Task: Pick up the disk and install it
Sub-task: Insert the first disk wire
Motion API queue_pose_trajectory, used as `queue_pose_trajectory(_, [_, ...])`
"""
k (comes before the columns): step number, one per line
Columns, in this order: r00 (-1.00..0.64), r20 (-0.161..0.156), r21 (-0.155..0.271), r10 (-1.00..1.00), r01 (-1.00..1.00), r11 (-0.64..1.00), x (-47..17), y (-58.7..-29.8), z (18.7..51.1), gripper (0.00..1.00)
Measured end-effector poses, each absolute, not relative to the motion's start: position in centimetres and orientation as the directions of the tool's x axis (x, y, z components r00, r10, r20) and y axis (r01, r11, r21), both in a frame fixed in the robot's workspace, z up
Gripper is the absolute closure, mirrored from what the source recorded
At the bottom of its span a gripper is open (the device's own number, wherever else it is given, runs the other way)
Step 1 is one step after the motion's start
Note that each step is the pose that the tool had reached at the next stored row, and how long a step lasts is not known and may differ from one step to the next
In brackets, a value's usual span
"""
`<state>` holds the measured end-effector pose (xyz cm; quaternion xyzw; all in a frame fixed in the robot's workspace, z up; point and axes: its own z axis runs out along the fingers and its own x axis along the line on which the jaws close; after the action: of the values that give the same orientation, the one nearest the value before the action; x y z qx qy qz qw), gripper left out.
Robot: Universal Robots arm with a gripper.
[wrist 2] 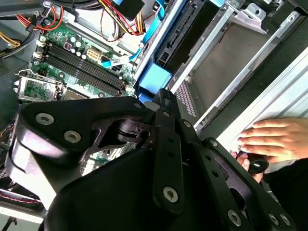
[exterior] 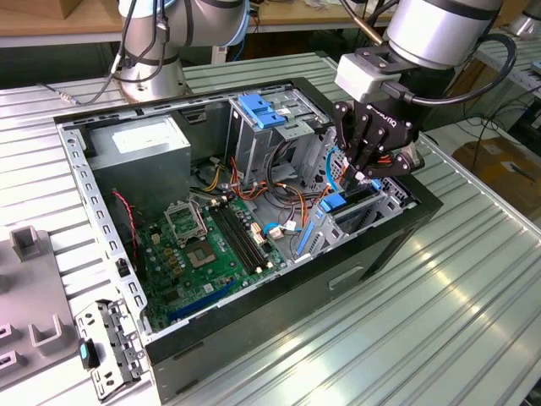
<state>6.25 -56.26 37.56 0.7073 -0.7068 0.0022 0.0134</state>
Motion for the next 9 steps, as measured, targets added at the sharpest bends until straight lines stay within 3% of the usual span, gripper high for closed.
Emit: queue_pose_trajectory(9, [0.044,0.022,0.016,-0.999,-0.999,-0.043,8.2,-56.3,37.5,0.89])
